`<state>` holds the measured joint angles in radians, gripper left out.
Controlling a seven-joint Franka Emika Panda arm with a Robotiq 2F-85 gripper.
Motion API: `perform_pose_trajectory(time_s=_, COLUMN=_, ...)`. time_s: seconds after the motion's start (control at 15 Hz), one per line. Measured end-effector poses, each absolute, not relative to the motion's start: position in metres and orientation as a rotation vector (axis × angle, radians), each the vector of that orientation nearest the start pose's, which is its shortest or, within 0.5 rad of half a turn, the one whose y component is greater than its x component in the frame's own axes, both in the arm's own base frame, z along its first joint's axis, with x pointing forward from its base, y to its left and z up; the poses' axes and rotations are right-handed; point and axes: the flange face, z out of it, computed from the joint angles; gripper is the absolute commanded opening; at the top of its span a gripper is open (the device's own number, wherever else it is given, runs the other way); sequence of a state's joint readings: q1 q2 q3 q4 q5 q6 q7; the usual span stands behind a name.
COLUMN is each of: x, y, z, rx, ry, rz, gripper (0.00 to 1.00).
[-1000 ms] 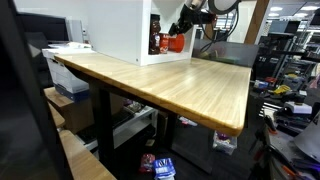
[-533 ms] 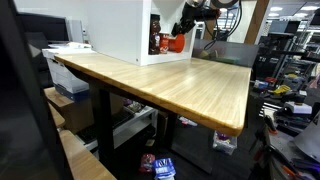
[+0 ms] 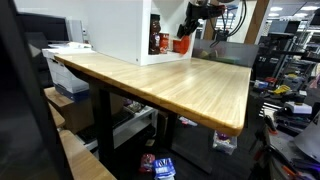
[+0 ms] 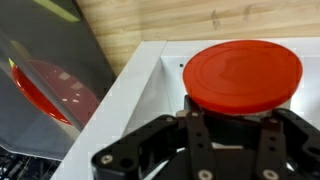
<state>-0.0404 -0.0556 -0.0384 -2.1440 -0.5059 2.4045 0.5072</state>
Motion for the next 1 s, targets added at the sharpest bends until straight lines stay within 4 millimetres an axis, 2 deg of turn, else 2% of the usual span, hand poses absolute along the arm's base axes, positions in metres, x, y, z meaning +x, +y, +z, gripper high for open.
perform_pose_trajectory(time_s=0.47, x=0.543, y=-0.052, z=0.463, rx=-3.423, ry=0.383, rz=-0.532, gripper=0.00)
perform_pose_trajectory(time_s=1.0, x=0.522, y=-0.058, z=0.450, rx=-3.467, ry=0.201, rz=-0.146, gripper=0.00)
